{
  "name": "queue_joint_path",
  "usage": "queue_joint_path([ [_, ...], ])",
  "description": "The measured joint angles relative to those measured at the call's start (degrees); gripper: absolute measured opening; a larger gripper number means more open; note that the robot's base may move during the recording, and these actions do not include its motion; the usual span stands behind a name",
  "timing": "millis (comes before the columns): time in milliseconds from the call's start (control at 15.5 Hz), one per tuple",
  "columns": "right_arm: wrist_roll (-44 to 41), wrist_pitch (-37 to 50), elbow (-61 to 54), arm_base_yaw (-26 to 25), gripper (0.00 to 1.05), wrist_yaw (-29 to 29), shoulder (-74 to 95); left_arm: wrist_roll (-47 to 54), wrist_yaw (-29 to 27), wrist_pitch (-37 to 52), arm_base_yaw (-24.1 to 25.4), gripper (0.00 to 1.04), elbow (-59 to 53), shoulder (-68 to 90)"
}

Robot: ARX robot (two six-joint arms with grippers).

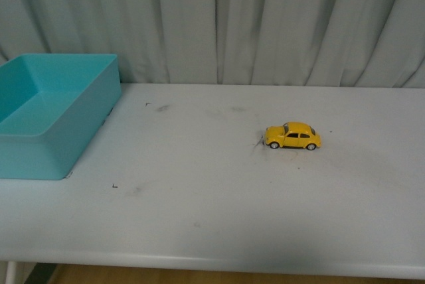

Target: Wind up and store yellow beetle toy

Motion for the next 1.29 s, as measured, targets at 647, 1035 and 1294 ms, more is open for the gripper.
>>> queue_joint_path([
  [647,0.0,-0.3,0.0,0.0,0.98,0.0,0.0,0.0,0.0,-0.2,0.0,0.98,0.0,0.0],
  [1035,0.0,-0.3,0.0,0.0,0.98,0.0,0.0,0.0,0.0,-0.2,0.0,0.98,0.0,0.0],
  [1294,0.0,-0.3,0.0,0.0,0.98,0.0,0.0,0.0,0.0,-0.2,0.0,0.98,0.0,0.0],
])
